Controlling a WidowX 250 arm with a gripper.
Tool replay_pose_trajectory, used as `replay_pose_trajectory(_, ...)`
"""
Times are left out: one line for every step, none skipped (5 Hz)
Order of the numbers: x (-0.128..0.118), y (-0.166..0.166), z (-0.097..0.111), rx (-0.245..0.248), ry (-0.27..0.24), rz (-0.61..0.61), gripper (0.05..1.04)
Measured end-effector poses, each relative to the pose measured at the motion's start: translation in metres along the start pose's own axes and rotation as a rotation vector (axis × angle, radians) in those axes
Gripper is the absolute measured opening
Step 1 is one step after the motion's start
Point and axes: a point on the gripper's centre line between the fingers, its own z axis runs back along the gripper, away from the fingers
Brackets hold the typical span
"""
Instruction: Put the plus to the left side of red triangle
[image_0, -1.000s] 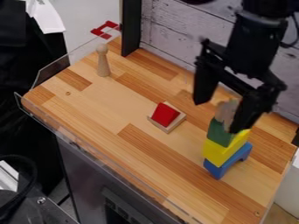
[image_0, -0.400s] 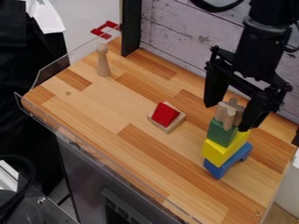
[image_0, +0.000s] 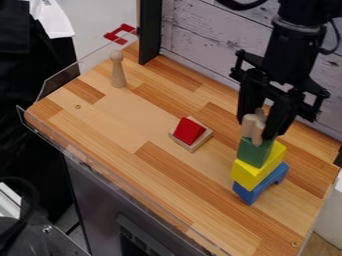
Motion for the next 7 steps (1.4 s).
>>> replay_pose_trajectory(-0.005,0.008,0.019,-0.013,-0.048,0.036,0.462)
replay_pose_trajectory(-0.011,0.042,0.034,-0.035,-0.096,0.138,0.462)
replay_pose_trajectory(-0.016,0.082,0.034,-0.053,-0.099,0.222,0.462)
replay_pose_trajectory(-0.009,0.122,0.007,-0.054,-0.056,0.248,0.462)
replay_pose_trajectory(-0.001,0.151,-0.022,-0.069,-0.037,0.228,0.462)
replay_pose_trajectory(0.002,0.162,-0.049,-0.057,0.016,0.199,0.462)
replay_pose_trajectory(0.004,0.165,-0.062,-0.054,0.034,0.186,0.462)
